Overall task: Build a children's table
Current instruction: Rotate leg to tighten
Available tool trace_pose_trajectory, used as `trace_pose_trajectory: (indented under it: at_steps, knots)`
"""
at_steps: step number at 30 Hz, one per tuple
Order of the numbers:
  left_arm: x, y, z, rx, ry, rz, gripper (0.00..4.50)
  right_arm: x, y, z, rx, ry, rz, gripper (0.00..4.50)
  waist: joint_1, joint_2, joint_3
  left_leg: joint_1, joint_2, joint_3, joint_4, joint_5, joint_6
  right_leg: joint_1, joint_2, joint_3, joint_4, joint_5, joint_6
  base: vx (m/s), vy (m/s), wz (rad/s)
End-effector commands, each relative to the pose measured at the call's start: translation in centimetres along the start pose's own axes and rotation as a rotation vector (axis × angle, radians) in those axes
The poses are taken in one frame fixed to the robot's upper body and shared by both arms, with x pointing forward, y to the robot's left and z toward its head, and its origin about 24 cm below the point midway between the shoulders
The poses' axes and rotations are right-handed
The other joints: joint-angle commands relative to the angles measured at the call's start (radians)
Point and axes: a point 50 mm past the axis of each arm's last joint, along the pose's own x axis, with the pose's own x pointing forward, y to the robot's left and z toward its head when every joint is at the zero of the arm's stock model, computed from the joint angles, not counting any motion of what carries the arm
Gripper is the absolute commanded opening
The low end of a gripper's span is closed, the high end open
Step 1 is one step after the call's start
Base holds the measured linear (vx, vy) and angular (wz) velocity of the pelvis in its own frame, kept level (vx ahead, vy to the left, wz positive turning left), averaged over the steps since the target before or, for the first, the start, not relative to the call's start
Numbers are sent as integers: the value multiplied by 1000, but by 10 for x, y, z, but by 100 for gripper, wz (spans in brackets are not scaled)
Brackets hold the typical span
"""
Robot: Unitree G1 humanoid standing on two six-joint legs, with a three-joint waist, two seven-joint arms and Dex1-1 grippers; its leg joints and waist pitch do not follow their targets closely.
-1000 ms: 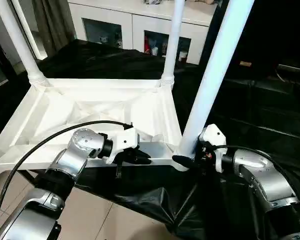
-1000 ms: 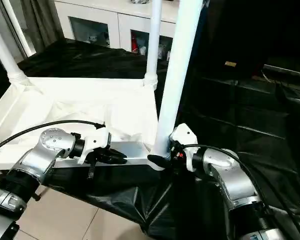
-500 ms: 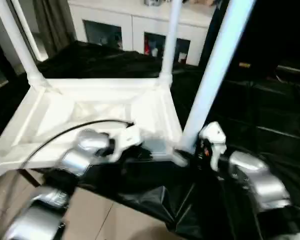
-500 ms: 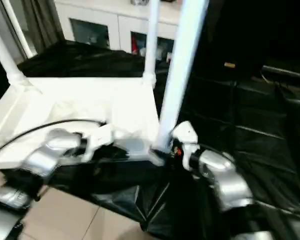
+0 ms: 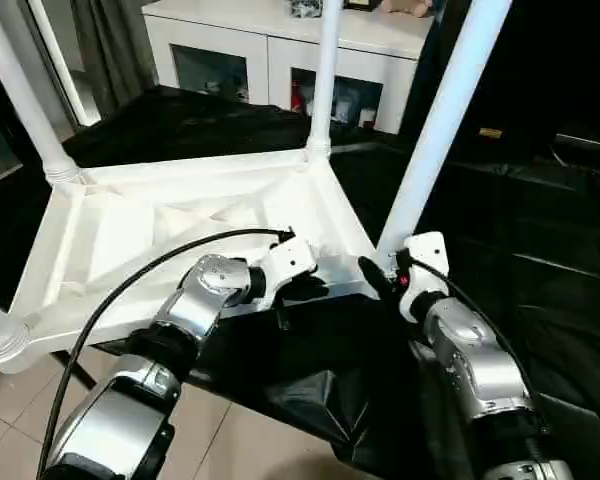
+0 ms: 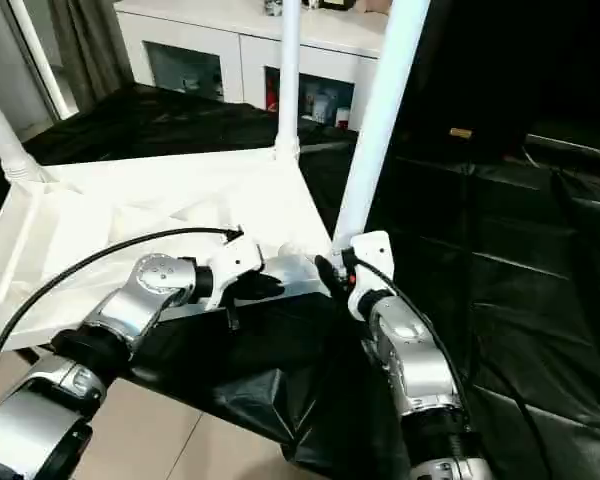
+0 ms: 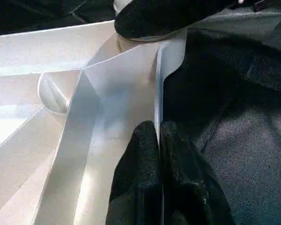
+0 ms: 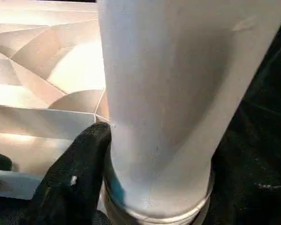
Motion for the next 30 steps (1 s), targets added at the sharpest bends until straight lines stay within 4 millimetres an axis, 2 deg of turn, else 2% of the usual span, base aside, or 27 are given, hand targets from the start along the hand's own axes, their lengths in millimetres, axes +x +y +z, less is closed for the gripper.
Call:
trace_pose_trajectory:
  at_steps: [1, 3, 6, 8, 9, 10, 12, 15, 17, 18, 23, 24, 26, 27, 30]
  knots:
    - [-3, 5, -5, -7, 35, 70, 0, 3, 26, -2, 0, 14, 193, 356, -3, 6, -46, -10, 15, -2, -79, -190, 19, 49, -66, 43, -85, -254, -164, 0, 0, 0]
    - [-7, 5, -6, 9, 27, 46, 0, -2, 22, 2, -41, 15, 247, 374, -4, 5, -47, -11, 15, -2, -78, -182, 24, 51, -65, 42, -86, -245, -167, 0, 0, 0]
    - [-14, 2, -9, 53, 14, -24, 0, -14, 14, 9, -107, 24, 377, 374, -5, 2, -49, -17, 14, -2, -75, -147, 41, 60, -65, 43, -80, -201, -173, 0, 0, 0]
    - [-17, 1, -9, 72, 4, -48, 0, -17, 10, 11, -133, 27, 401, 374, -8, 0, -51, -19, 15, -2, -71, -128, 53, 61, -65, 43, -76, -157, -186, 0, 0, 0]
    - [-23, -2, -9, 84, -25, -107, 0, -25, 2, 13, -174, 41, 439, 374, -14, -7, -52, -23, 14, -2, -70, -104, 64, 63, -66, 42, -70, -120, -200, 0, 0, 0]
    - [-23, -2, -9, 84, -25, -107, 0, -25, 2, 13, -174, 41, 439, 374, -14, -5, -54, -23, 15, -2, -69, -100, 67, 65, -67, 42, -68, -112, -207, 0, 0, 0]
    - [-28, -4, -8, 91, -47, -151, 0, -29, -4, 14, -195, 52, 464, 374, -18, -4, -52, -19, 16, 2, -67, -103, 76, 58, -65, 43, -68, -99, -223, 0, 0, 0]
    - [-40, -14, -11, 74, -35, -305, 0, -35, -13, 15, -213, 81, 506, 374, -17, -3, -53, -17, 21, 1, -69, -91, 79, 58, -67, 43, -61, -77, -247, 0, 0, 0]
    - [-41, -15, -11, 78, -38, -317, 0, -36, -13, 15, -216, 88, 520, 374, -17, 0, -52, -13, 22, 5, -67, -88, 84, 55, -64, 43, -58, -45, -266, 0, 0, 0]
    - [-42, -16, -9, 85, -48, -323, 0, -38, -11, 13, -225, 110, 563, 374, -12, -2, -53, -9, 23, 7, -65, -82, 91, 54, -65, 43, -57, -25, -273, 0, 0, 0]
    - [-41, -17, -6, 89, -66, -323, 0, -40, -8, 8, -239, 143, 615, 374, -1, -6, -52, -11, 22, 7, -66, -73, 86, 58, -66, 42, -55, -30, -262, 0, 0, 0]
    - [-41, -17, -6, 88, -67, -324, 0, -41, -7, 7, -238, 145, 620, 359, 0, -7, -52, -12, 22, 7, -66, -79, 83, 59, -68, 43, -57, -46, -257, 0, 0, 0]
    - [-41, -18, -5, 86, -67, -325, 0, -41, -7, 7, -237, 147, 627, 359, 2, -6, -52, -11, 22, 7, -65, -73, 80, 58, -68, 43, -56, -50, -252, 0, 0, 0]
    - [-42, -18, -5, 84, -67, -324, 0, -41, -6, 6, -234, 148, 633, 339, 1, -8, -53, -13, 22, 6, -65, -63, 80, 60, -67, 43, -54, -38, -252, 0, 0, 0]
    - [-42, -19, -6, 80, -66, -325, 0, -41, -6, 6, -226, 146, 638, 314, 2, -7, -54, -12, 21, 7, -64, -56, 83, 59, -66, 43, -53, -30, -251, 0, 0, 0]
